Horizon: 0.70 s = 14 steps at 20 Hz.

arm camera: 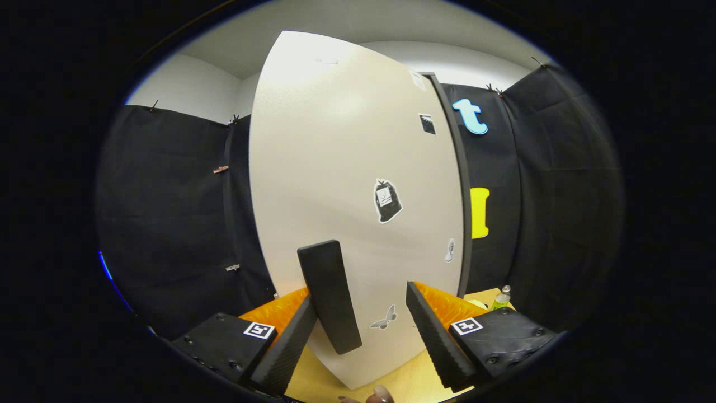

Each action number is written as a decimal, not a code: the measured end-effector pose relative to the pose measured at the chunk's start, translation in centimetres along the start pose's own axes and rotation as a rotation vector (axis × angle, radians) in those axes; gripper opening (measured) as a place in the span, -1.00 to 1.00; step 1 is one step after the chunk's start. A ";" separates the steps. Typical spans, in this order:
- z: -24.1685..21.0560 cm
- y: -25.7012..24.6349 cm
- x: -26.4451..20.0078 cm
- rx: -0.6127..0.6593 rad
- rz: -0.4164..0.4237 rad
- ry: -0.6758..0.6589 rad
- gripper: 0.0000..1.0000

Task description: Open the shoe cabinet door, grab the shoes and put them into the shoe cabinet, then close the shoe cabinet door.

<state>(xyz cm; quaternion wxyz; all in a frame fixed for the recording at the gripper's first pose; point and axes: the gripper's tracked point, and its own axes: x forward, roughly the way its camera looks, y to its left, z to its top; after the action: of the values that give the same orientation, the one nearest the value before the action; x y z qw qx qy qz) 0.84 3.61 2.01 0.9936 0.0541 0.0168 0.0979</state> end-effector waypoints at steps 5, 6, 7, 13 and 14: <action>-0.1 3.4 2.2 -0.014 0.018 -0.010 1.00; 0.0 3.9 2.5 -0.016 0.021 -0.015 1.00; 0.0 4.4 2.5 -0.018 0.023 -0.018 1.00; 0.1 5.9 3.7 -0.033 0.010 -0.023 1.00; 0.1 5.8 3.8 -0.035 0.004 -0.023 1.00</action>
<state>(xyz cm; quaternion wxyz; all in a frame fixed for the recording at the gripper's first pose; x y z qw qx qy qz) 3.43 10.02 2.69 0.9943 0.0376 0.0037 0.0994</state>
